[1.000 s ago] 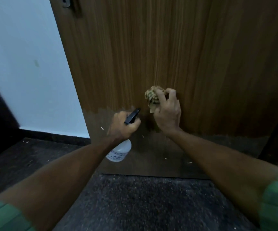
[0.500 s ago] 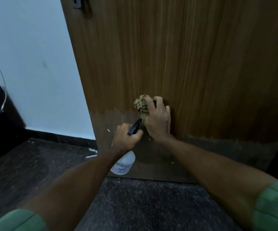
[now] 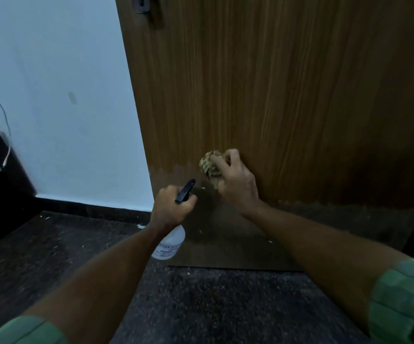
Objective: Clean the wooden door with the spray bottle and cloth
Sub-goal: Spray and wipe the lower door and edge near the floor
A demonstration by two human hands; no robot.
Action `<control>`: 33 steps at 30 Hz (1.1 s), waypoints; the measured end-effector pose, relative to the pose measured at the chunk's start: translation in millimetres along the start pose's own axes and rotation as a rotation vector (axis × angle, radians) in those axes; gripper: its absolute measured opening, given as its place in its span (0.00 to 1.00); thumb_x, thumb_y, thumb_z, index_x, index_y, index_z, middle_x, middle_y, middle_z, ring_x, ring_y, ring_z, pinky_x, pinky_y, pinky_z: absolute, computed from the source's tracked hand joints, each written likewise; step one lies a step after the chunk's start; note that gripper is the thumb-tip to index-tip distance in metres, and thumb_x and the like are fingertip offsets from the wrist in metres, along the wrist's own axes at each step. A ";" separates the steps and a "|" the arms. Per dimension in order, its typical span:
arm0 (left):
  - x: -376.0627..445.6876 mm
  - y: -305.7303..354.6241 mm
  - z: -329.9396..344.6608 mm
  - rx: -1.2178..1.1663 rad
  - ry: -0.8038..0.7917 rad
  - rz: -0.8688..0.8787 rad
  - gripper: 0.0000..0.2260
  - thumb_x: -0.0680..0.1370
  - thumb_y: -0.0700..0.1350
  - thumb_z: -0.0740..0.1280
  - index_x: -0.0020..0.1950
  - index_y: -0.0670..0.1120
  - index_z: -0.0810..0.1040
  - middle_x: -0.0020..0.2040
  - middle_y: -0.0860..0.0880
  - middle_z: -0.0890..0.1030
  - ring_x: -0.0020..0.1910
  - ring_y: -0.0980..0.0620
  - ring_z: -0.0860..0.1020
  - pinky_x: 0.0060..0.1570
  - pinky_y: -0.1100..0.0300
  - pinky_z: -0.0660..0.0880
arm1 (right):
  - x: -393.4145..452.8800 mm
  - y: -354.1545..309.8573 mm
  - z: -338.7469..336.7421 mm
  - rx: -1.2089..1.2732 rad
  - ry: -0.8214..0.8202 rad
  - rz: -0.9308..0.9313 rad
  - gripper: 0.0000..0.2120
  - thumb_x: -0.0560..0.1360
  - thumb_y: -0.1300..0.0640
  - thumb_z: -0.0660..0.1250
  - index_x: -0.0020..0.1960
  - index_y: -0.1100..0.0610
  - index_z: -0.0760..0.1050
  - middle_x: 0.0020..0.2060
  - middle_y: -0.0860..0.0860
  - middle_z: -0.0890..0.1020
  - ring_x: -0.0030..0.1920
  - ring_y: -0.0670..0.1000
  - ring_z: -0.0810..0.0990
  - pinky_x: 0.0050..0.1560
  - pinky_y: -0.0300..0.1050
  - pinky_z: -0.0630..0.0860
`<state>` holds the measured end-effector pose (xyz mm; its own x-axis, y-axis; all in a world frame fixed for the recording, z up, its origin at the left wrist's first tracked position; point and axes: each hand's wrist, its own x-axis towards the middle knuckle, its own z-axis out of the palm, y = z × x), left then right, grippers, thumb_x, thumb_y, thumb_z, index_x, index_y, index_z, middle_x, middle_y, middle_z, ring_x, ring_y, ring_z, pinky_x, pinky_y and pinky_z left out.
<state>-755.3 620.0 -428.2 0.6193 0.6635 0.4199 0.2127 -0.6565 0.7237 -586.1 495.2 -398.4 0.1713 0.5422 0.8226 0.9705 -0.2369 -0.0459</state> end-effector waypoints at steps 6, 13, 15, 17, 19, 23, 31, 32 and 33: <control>-5.4 -7.0 -15.1 0.053 -0.064 0.048 0.17 0.79 0.45 0.73 0.32 0.50 0.73 0.26 0.53 0.74 0.24 0.56 0.71 0.27 0.65 0.65 | -25.3 -13.2 24.3 -0.075 -0.468 -0.184 0.28 0.75 0.62 0.71 0.71 0.49 0.66 0.66 0.53 0.64 0.56 0.54 0.78 0.48 0.48 0.82; 0.9 -8.9 -30.8 0.055 0.007 0.043 0.19 0.77 0.52 0.72 0.30 0.51 0.70 0.26 0.54 0.72 0.25 0.54 0.70 0.28 0.60 0.62 | 10.5 -38.1 23.8 -0.006 -0.076 -0.045 0.21 0.77 0.57 0.59 0.71 0.54 0.71 0.64 0.57 0.69 0.53 0.53 0.78 0.45 0.41 0.80; -0.6 -9.9 -36.8 0.055 0.016 0.039 0.19 0.78 0.50 0.73 0.30 0.52 0.71 0.26 0.55 0.73 0.25 0.56 0.71 0.27 0.60 0.63 | -7.4 -38.1 35.3 -0.118 -0.381 -0.260 0.27 0.77 0.62 0.68 0.74 0.53 0.67 0.68 0.57 0.65 0.57 0.54 0.78 0.50 0.45 0.82; -3.3 -10.1 -40.7 0.087 0.004 0.024 0.18 0.79 0.47 0.74 0.32 0.52 0.71 0.27 0.54 0.74 0.26 0.56 0.71 0.28 0.61 0.64 | -16.0 -40.3 40.0 -0.111 -0.567 -0.294 0.30 0.76 0.62 0.71 0.74 0.52 0.66 0.69 0.55 0.62 0.58 0.54 0.78 0.54 0.46 0.81; -3.7 -11.7 -45.2 0.132 0.007 -0.017 0.17 0.79 0.48 0.74 0.34 0.51 0.71 0.30 0.52 0.74 0.28 0.55 0.72 0.29 0.59 0.65 | -2.3 -49.9 39.7 -0.028 -0.410 -0.223 0.29 0.75 0.62 0.71 0.74 0.50 0.67 0.68 0.54 0.64 0.58 0.53 0.78 0.52 0.44 0.81; -2.6 -32.9 -53.1 0.153 -0.011 -0.089 0.15 0.79 0.51 0.74 0.38 0.49 0.72 0.33 0.48 0.76 0.31 0.48 0.76 0.33 0.58 0.69 | 37.5 -68.5 31.6 0.138 0.054 0.087 0.22 0.78 0.56 0.60 0.72 0.53 0.71 0.64 0.56 0.68 0.53 0.51 0.77 0.49 0.40 0.80; -7.4 -35.6 -59.9 0.162 -0.093 -0.097 0.13 0.78 0.53 0.73 0.39 0.48 0.76 0.34 0.49 0.79 0.32 0.50 0.78 0.33 0.56 0.74 | -2.5 -67.9 55.8 0.026 -0.402 -0.190 0.24 0.76 0.63 0.70 0.69 0.48 0.71 0.63 0.50 0.65 0.53 0.50 0.78 0.47 0.43 0.79; -6.4 -34.3 -59.2 0.177 -0.086 -0.095 0.13 0.78 0.53 0.73 0.39 0.49 0.75 0.33 0.49 0.78 0.32 0.50 0.77 0.32 0.58 0.71 | 4.3 -67.6 51.1 0.060 -0.292 -0.130 0.24 0.76 0.61 0.69 0.70 0.49 0.70 0.63 0.51 0.66 0.53 0.49 0.78 0.48 0.41 0.80; -7.0 -36.9 -61.9 0.200 -0.072 -0.099 0.13 0.78 0.53 0.73 0.38 0.50 0.74 0.34 0.49 0.78 0.32 0.51 0.76 0.33 0.59 0.69 | 13.6 -72.1 49.4 0.105 -0.172 -0.052 0.24 0.76 0.59 0.68 0.71 0.50 0.70 0.64 0.53 0.67 0.53 0.50 0.78 0.48 0.41 0.80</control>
<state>-814.3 661.8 -424.0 0.6385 0.7056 0.3073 0.4161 -0.6524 0.6334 -645.4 559.5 -411.9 0.1381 0.6831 0.7171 0.9896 -0.1243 -0.0722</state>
